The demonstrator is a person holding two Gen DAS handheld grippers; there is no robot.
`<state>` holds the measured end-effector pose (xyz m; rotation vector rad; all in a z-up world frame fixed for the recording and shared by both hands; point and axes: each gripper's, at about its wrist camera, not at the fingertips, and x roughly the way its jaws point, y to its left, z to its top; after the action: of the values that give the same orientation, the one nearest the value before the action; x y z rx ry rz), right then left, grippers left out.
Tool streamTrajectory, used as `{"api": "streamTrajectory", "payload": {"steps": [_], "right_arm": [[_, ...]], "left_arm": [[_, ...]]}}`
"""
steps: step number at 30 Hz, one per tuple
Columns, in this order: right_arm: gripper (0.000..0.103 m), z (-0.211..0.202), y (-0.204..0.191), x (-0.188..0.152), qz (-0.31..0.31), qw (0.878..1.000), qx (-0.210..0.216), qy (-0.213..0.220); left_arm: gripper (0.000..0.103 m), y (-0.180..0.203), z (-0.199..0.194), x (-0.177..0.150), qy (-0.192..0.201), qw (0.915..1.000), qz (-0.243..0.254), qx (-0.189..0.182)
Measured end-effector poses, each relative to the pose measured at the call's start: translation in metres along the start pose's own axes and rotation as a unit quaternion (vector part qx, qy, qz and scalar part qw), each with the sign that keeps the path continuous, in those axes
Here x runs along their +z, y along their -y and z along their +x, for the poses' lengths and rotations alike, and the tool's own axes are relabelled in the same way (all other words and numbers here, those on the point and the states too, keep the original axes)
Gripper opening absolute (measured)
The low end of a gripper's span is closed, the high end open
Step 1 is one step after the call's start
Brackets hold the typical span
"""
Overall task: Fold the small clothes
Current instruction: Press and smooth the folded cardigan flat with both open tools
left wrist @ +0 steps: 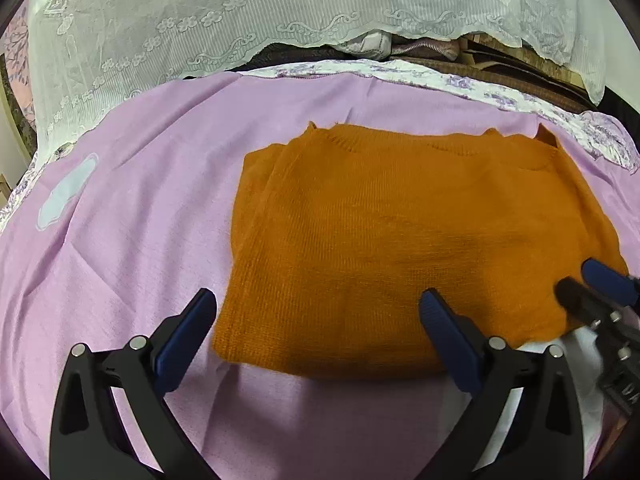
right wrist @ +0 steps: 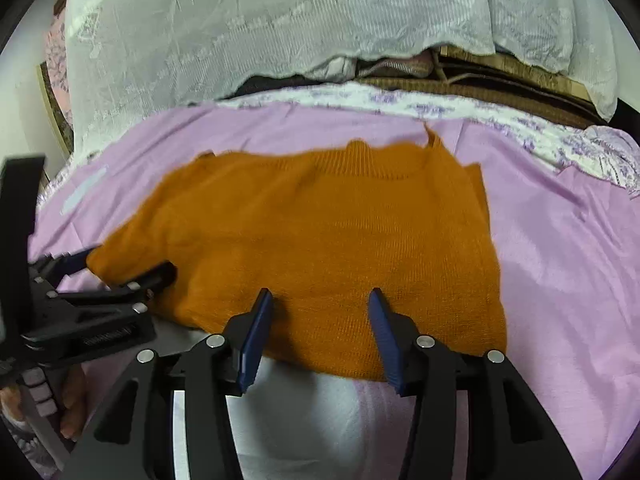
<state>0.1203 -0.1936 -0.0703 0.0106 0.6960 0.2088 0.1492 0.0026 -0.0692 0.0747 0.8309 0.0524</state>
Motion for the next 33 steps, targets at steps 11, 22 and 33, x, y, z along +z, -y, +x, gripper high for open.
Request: {"api": "streamTrajectory", "payload": {"steps": [11,22,33], "right_arm": [[0.053,0.023,-0.016,0.044,-0.003,1.0,0.0,0.013],[0.067,0.041,-0.017,0.03,-0.014,1.0,0.001,0.0],[0.067,0.002,0.012,0.019,0.042,0.998,0.004,0.044]], "left_arm": [[0.099,-0.003,-0.007,0.015,0.051,0.9986,-0.008,0.008],[0.099,-0.008,0.021,0.016,-0.008,0.9996,-0.021,-0.015],[0.099,-0.012,0.014,0.015,0.003,0.9992,-0.035,-0.018]]}}
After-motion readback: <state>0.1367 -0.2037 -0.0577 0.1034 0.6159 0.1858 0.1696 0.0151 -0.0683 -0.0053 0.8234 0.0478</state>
